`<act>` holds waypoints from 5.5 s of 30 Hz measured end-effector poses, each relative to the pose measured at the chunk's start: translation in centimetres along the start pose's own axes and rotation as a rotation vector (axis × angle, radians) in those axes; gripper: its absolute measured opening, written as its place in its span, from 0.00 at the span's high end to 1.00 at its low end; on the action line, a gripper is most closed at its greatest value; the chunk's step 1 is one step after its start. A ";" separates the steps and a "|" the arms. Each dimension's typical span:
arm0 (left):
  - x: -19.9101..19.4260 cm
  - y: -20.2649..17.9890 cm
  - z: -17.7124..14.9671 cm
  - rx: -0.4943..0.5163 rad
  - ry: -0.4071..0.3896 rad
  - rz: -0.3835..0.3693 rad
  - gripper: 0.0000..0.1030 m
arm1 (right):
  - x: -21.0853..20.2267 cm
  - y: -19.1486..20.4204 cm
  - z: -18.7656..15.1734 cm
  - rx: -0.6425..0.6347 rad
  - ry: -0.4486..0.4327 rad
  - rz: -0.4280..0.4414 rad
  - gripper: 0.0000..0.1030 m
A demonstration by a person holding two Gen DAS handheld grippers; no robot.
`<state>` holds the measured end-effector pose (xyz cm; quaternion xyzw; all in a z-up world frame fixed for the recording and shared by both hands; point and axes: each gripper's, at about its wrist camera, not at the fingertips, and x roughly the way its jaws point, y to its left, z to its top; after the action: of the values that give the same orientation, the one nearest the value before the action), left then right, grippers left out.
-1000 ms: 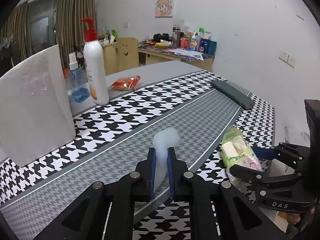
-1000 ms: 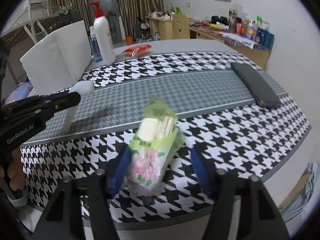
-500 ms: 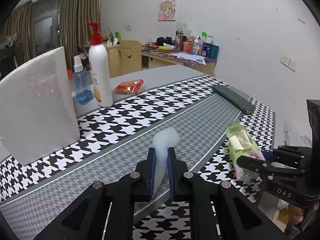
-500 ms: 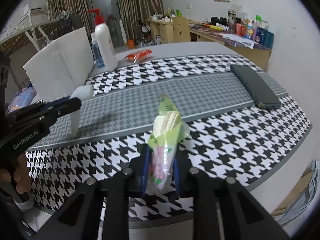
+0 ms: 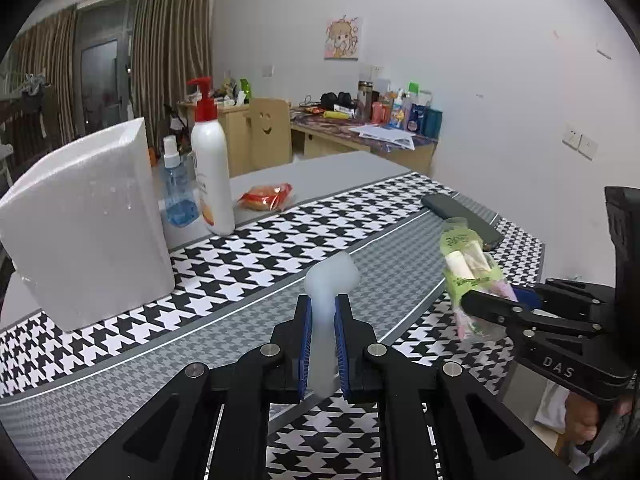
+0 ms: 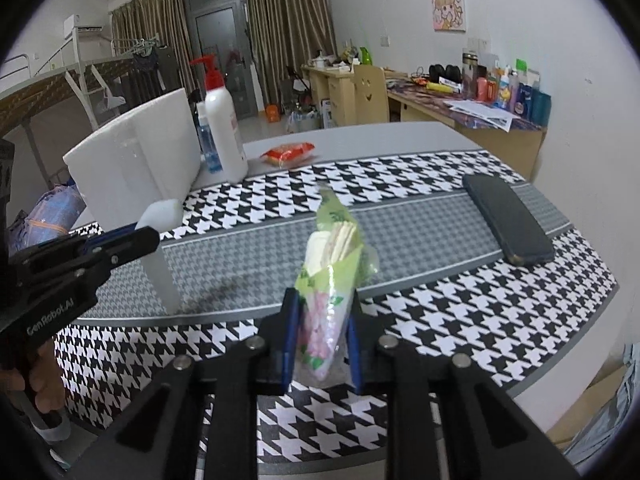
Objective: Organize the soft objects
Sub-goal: 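Carry the foam stick with left gripper over the foam box while right carries the tissue pack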
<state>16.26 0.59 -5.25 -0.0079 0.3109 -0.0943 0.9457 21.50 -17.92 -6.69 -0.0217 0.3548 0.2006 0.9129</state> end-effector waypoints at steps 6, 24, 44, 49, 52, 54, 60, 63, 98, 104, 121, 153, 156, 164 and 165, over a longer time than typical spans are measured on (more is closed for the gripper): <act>-0.9 -0.4 0.5 -0.012 -0.026 0.001 0.88 | -0.5 0.1 0.4 -0.014 -0.025 -0.001 0.75; -3.4 -0.6 1.5 -0.003 -0.080 0.061 0.88 | -1.5 1.5 2.4 -0.061 -0.082 0.047 0.75; -6.5 0.6 2.7 -0.017 -0.144 0.117 0.88 | -2.7 3.4 4.2 -0.113 -0.154 0.094 0.75; -7.3 0.8 3.0 -0.023 -0.167 0.134 0.88 | -2.9 3.8 4.7 -0.123 -0.161 0.097 0.75; -7.8 1.0 3.1 -0.028 -0.174 0.155 0.88 | -3.0 4.2 4.9 -0.136 -0.165 0.104 0.75; -8.1 1.3 3.3 -0.030 -0.173 0.178 0.88 | -3.1 4.6 5.1 -0.144 -0.171 0.109 0.75; -8.5 2.3 3.8 -0.050 -0.181 0.215 0.88 | -3.3 5.3 5.9 -0.150 -0.190 0.126 0.75; -8.6 2.8 3.9 -0.059 -0.185 0.236 0.88 | -3.3 5.7 6.2 -0.151 -0.194 0.132 0.75; -11.7 6.5 6.4 -0.094 -0.288 0.425 0.88 | -4.2 10.1 9.6 -0.220 -0.269 0.257 0.75; -12.1 7.2 7.0 -0.114 -0.304 0.447 0.88 | -4.1 11.1 10.4 -0.240 -0.274 0.278 0.75; -12.1 9.9 8.6 -0.162 -0.316 0.499 0.88 | -3.7 14.0 13.1 -0.283 -0.302 0.323 0.75; -8.9 14.5 11.5 -0.207 -0.267 0.506 0.88 | 0.9 17.5 17.4 -0.315 -0.256 0.325 0.75; -8.4 15.0 11.8 -0.212 -0.257 0.517 0.88 | 1.4 17.8 17.6 -0.316 -0.247 0.331 0.75; -6.5 16.5 12.2 -0.218 -0.225 0.530 0.87 | 2.7 18.4 18.3 -0.323 -0.232 0.316 0.75; -6.2 16.6 12.2 -0.221 -0.220 0.533 0.87 | 2.9 18.4 18.3 -0.321 -0.229 0.317 0.75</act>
<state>21.51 17.52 7.02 -0.0391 0.2063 0.1929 0.9585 28.16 3.37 6.98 -0.0876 0.2116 0.3960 0.8892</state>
